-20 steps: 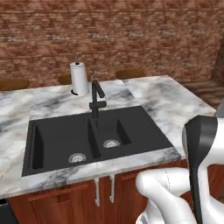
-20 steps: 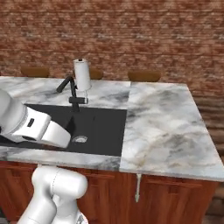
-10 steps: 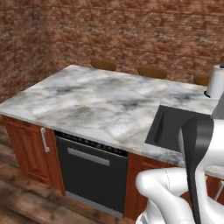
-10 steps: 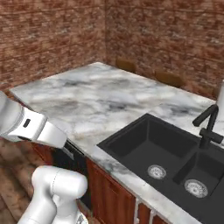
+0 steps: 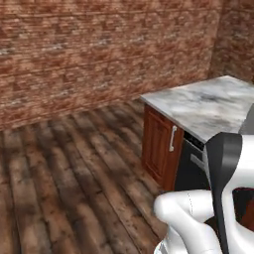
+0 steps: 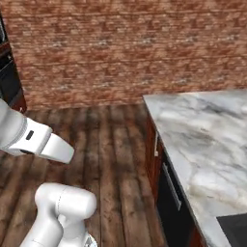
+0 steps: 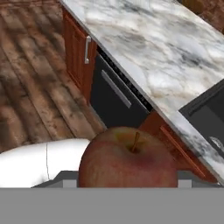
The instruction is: Pick the tangerine and apple from the fridge and place them inside the tupperware on the counter.
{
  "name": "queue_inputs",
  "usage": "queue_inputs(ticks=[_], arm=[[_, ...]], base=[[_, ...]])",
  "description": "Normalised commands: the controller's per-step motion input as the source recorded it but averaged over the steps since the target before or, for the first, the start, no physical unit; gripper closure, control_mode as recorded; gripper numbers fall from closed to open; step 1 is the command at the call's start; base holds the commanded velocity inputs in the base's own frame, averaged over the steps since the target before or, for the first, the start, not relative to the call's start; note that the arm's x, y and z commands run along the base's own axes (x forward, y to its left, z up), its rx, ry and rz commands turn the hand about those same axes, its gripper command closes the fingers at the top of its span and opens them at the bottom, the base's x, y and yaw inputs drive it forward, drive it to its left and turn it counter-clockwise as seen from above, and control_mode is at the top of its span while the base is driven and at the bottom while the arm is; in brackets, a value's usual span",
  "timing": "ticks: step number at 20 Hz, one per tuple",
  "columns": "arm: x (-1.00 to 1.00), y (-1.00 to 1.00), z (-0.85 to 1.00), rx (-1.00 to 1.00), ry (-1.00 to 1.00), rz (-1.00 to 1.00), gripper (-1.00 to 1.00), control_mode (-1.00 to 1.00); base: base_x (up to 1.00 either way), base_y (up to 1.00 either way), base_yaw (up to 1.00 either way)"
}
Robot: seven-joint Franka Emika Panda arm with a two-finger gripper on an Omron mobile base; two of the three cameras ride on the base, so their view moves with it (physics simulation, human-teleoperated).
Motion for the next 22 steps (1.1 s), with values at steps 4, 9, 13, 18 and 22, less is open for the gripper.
queue_inputs(ticks=[4, 9, 13, 18, 22], arm=[[0.00, 0.00, 0.00, 0.00, 0.00, 0.00, 1.00, 1.00], [0.00, 0.00, 0.00, 0.00, 0.00, 0.00, 1.00, 1.00], [0.00, 0.00, 0.00, 0.00, 0.00, 0.00, 1.00, 1.00], [0.00, 0.00, 0.00, 0.00, 0.00, 0.00, 1.00, 1.00], [0.00, 0.00, 0.00, 0.00, 0.00, 0.00, 1.00, 1.00]], base=[[0.06, 0.68, 1.00], [0.67, 0.28, 1.00], [1.00, 0.00, 1.00], [1.00, -0.07, 1.00], [1.00, -0.30, 0.91]])
